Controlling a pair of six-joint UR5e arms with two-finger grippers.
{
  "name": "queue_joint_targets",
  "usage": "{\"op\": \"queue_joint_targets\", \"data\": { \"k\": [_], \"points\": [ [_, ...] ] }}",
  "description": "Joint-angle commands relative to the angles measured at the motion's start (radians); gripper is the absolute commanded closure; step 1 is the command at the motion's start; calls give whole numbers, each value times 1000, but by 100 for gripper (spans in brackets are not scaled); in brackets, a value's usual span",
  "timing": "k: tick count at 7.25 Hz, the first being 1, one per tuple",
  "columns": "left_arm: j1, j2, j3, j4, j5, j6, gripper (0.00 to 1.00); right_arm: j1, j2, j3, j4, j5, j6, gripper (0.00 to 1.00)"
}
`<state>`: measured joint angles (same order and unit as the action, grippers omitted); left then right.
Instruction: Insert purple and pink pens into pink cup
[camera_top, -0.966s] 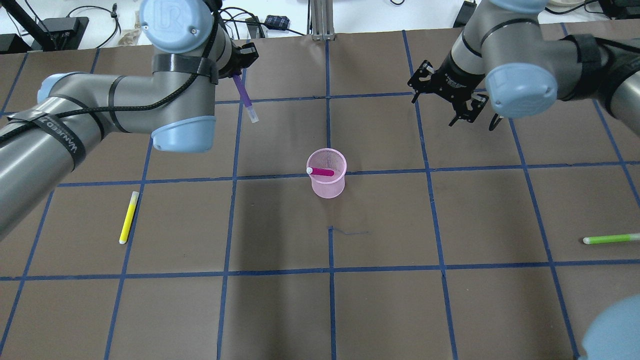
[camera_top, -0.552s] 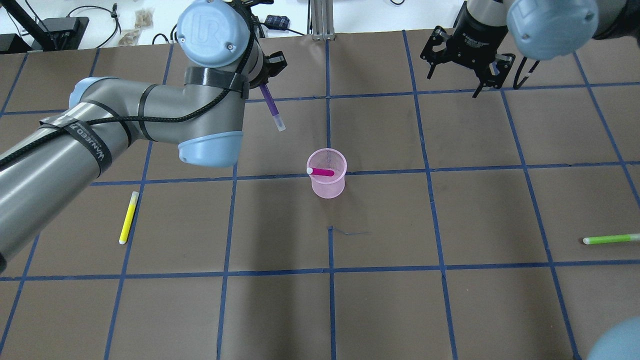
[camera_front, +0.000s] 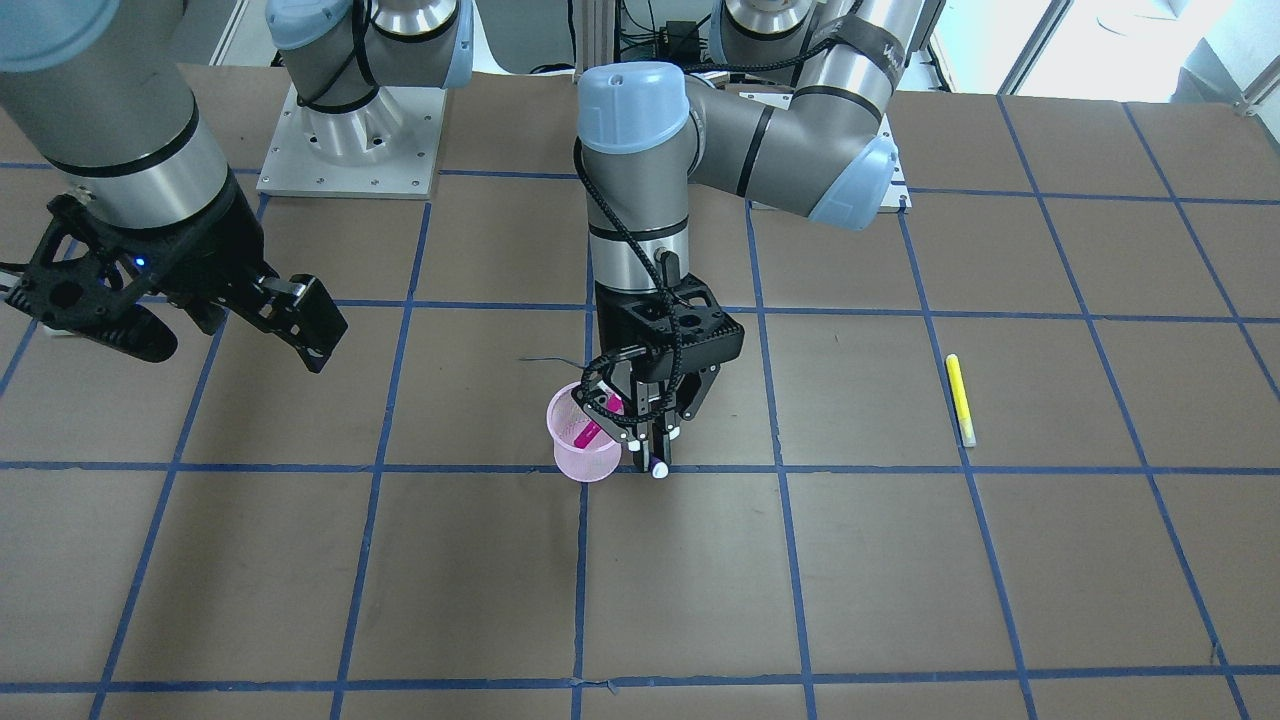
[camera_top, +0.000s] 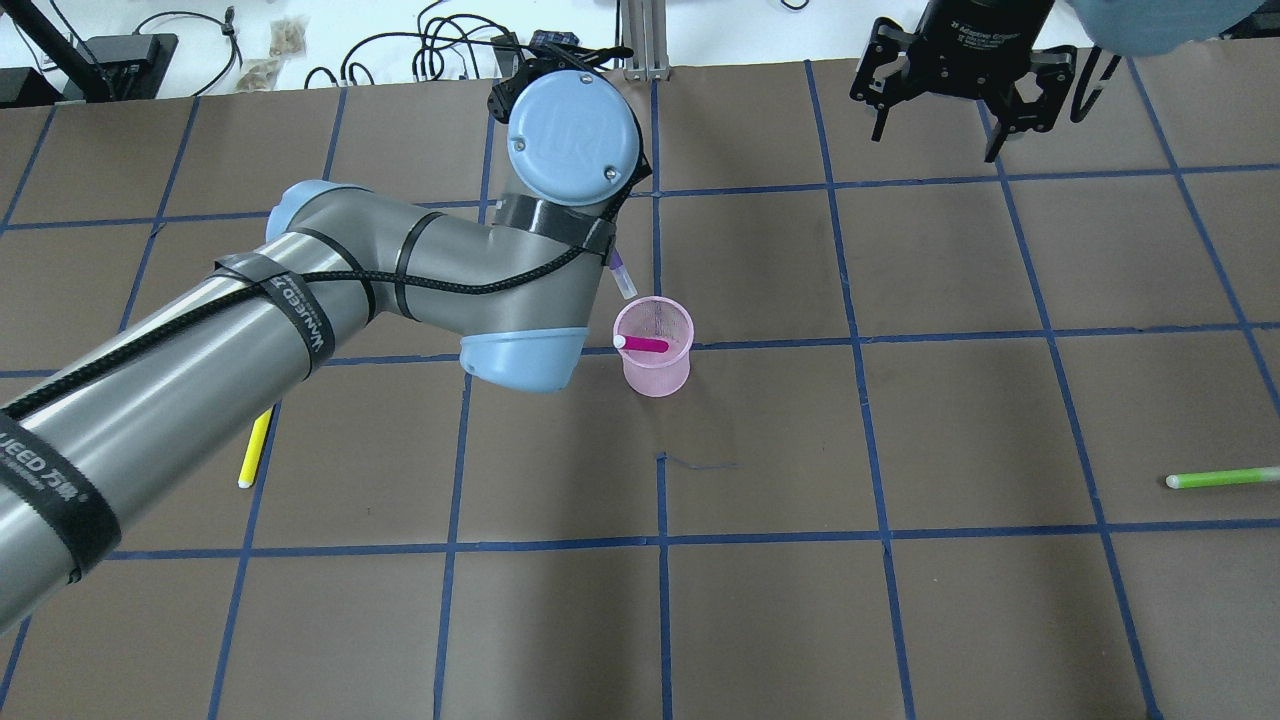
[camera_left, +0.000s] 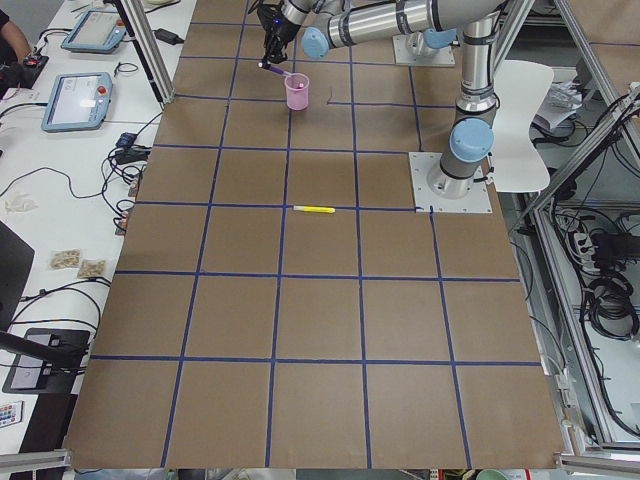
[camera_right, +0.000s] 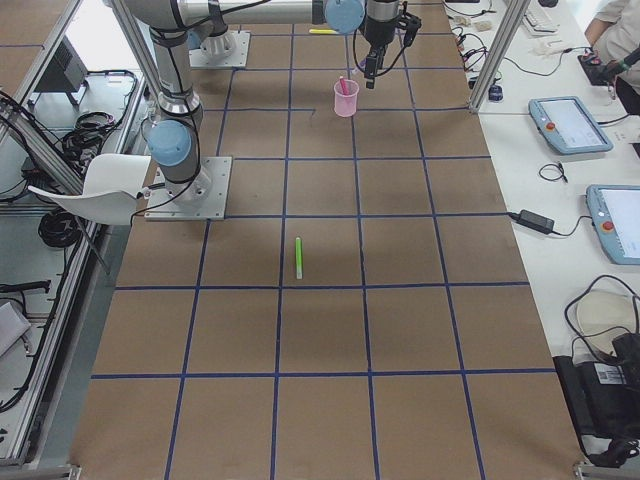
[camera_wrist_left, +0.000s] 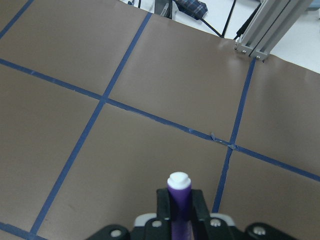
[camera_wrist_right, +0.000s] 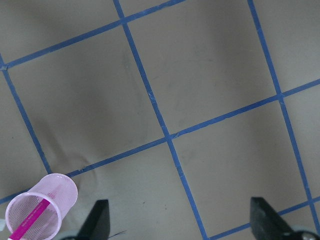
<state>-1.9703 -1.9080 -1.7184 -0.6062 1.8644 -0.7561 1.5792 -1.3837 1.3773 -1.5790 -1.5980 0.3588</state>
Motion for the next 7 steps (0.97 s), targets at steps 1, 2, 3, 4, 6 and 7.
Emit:
{"op": "queue_joint_targets", "data": {
  "k": [1, 2, 3, 4, 6, 7],
  "points": [
    [-39, -38, -1, 26, 22, -60, 100, -22, -14, 55, -22, 20, -4, 0],
    [-42, -51, -6, 26, 30, -89, 100, -22, -23, 72, -26, 20, -7, 0],
    [-45, -55, -12, 28, 30, -89, 100, -18, -41, 113, -74, 20, -8, 0],
    [-47, -57, -30, 28, 32, -89, 100, -19, -64, 167, -141, 18, -9, 0],
    [-65, -56, -53, 28, 33, -92, 100, -22, -84, 225, -202, 13, -11, 0],
    [-65, -56, -53, 28, 33, -94, 100, -22, -84, 227, -207, 12, -11, 0]
  ]
}}
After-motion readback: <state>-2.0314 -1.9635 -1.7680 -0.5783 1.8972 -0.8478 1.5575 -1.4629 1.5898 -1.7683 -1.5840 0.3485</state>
